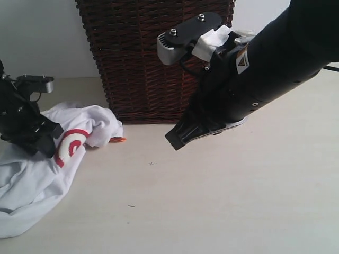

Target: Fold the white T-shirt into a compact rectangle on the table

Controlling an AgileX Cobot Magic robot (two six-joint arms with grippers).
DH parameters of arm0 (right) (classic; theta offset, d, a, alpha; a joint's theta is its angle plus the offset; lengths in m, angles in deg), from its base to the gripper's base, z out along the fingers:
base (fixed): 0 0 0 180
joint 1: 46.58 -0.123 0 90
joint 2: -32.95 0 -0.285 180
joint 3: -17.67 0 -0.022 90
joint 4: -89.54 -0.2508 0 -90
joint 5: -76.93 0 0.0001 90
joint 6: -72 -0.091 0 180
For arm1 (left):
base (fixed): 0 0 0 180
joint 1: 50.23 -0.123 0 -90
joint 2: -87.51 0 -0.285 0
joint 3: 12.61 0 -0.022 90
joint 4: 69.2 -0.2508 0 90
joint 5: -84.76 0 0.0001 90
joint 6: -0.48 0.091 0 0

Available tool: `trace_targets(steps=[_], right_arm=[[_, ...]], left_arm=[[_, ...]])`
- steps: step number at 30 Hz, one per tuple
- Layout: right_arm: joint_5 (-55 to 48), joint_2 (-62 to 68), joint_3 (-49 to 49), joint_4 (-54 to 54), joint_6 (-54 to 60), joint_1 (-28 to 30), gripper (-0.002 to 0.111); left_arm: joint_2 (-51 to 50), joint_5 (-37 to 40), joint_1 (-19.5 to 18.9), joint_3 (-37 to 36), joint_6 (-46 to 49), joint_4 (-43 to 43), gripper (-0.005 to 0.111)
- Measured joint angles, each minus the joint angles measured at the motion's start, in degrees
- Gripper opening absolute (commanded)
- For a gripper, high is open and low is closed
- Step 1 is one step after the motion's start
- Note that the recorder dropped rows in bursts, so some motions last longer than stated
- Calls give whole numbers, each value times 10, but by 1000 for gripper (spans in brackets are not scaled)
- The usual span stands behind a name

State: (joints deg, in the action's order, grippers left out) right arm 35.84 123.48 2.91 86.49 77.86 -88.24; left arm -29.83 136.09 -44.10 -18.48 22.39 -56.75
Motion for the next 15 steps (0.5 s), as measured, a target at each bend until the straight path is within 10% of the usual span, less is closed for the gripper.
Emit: trace_targets(steps=[2,15], right_arm=[[0,0,0,0,0,0,0],[0,0,0,-1,9,0,0]], left_arm=[[-12,-1,0,-1,-56,-61,-1],[-14,35,-26,-17,-103,-144,1]])
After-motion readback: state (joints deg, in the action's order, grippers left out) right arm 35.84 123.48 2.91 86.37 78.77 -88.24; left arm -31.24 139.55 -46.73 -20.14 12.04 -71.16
